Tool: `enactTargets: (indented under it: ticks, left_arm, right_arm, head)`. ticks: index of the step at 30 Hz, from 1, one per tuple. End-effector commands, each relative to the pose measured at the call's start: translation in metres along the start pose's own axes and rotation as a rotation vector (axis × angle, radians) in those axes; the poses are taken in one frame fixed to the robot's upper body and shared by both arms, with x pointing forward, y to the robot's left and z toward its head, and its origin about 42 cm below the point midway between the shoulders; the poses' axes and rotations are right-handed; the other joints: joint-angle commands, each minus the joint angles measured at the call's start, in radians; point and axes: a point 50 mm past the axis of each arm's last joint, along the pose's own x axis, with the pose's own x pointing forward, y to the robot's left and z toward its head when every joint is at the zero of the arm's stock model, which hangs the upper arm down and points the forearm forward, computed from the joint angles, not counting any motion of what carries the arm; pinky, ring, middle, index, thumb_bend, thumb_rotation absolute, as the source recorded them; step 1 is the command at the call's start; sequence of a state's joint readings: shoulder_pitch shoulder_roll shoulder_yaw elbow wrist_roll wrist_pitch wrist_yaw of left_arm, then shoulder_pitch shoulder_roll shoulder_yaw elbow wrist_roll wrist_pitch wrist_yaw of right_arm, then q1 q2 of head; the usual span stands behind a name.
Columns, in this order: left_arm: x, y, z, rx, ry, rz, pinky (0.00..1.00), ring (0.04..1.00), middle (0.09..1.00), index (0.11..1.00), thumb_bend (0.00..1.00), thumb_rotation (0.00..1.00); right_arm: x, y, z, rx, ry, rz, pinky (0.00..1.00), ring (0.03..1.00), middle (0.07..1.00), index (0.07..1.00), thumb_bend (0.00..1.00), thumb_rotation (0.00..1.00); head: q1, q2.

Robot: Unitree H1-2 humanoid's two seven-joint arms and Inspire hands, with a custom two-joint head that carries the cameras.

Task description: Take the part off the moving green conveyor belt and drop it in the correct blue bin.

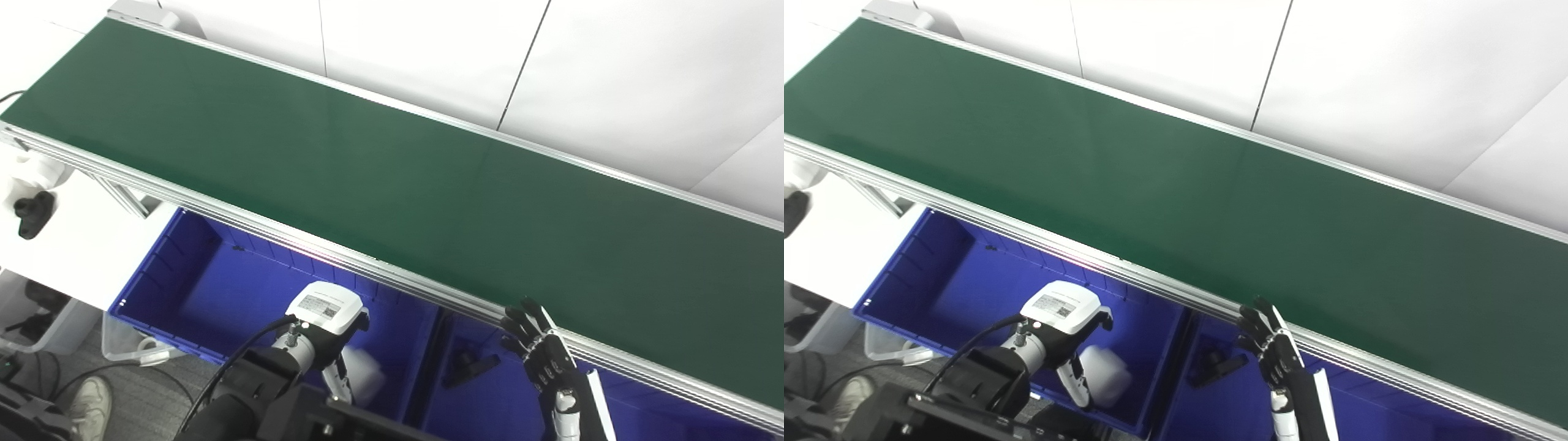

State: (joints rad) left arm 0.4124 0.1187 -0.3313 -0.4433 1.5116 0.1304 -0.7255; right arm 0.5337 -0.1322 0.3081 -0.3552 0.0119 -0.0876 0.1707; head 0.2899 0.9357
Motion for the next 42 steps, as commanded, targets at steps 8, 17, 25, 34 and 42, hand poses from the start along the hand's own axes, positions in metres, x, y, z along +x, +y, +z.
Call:
enactTargets:
  ticks: [8,17,25,34,42]
  left_arm:
    - [-0.003,0.011,0.004,-0.015,-0.003,0.044,0.71,0.77,0.809,0.774,0.84,0.45]
    - [-0.022,0.026,0.006,-0.157,-0.128,0.187,0.62,0.671,0.729,0.726,0.82,0.38]
    - [-0.088,0.098,0.014,-0.572,-0.57,0.285,0.47,0.599,0.667,0.708,0.73,0.42]
    - [-0.075,0.104,-0.003,-1.106,-0.952,0.448,0.48,0.552,0.598,0.613,0.67,0.26]
    - [-0.02,0.024,-0.031,-0.877,-0.827,0.552,0.59,0.703,0.719,0.661,0.71,0.27]
  right_arm:
    - [0.002,-0.001,0.008,-0.003,-0.027,0.014,0.82,0.866,0.873,0.926,0.89,0.97]
    - [0.001,0.002,0.007,-0.009,-0.019,0.021,0.81,0.866,0.877,0.93,0.89,0.98]
    - [0.004,0.014,0.007,-0.023,-0.006,0.016,0.8,0.86,0.879,0.928,0.87,0.98]
    - [0.022,0.052,0.003,0.001,-0.005,0.029,0.87,0.909,0.901,0.94,0.85,0.97]
    - [0.042,0.084,-0.003,0.02,-0.013,0.026,0.86,0.929,0.928,0.953,0.82,0.98]
  head:
    - [-0.004,-0.001]
    - [-0.044,0.003]
    - [-0.173,0.002]
    - [-0.503,-0.025]
    - [-0.679,-0.046]
